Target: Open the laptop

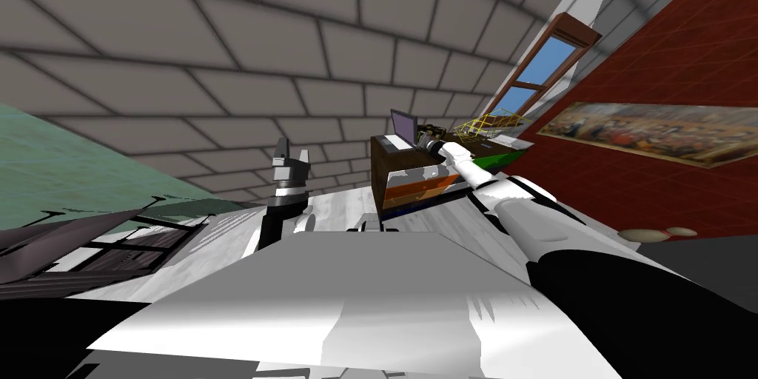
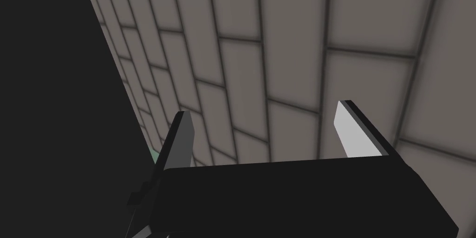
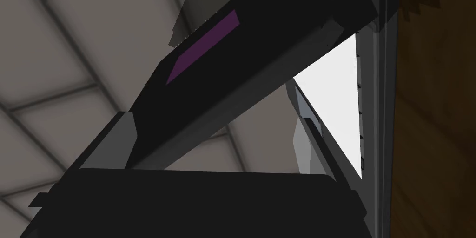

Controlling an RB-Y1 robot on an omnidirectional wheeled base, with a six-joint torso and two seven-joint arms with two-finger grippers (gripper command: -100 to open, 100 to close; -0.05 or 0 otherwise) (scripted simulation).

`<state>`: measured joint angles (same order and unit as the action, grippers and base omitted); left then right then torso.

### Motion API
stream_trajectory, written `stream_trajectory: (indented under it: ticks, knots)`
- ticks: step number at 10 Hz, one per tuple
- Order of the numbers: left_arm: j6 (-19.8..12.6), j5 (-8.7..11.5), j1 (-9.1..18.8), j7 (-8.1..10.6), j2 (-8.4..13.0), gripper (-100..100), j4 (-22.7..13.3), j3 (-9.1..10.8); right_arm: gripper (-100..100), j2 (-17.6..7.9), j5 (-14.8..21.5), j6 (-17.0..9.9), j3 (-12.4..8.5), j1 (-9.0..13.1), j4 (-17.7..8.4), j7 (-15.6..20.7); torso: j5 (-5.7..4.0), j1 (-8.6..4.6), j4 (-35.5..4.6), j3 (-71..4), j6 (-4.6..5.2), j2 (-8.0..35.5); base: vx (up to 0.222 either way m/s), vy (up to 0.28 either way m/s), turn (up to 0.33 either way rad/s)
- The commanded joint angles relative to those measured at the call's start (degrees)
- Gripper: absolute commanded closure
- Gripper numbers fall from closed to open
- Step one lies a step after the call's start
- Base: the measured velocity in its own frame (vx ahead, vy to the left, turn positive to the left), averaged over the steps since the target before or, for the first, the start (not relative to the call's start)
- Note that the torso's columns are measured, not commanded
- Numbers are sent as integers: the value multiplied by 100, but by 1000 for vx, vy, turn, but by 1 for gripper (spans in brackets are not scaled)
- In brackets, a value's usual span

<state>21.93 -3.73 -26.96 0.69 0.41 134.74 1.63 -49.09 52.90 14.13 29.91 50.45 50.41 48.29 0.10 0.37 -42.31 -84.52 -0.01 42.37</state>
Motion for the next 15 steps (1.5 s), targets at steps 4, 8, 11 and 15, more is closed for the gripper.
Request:
stream_trajectory:
  ticks: [4,8,11,15]
  knots:
    - [0,0,1,0,-1,0,0,-1,100,95,277,-307,74,-85,210,387,-12,-43,2,-4,2,-7,-6,-12,1]
    - [0,0,1,0,-1,0,0,-1,100,192,554,-613,150,-169,423,774,-10,-37,4,-7,1,-12,-8,-13,0]
    - [0,0,1,0,-1,0,0,-1,100,233,649,-707,160,-203,490,903,-10,-37,2,-5,1,-8,-7,-10,1]
    - [0,0,0,0,0,0,0,0,-100,161,347,-353,155,-94,269,507,-12,-44,4,-8,2,-13,11,-36,32]
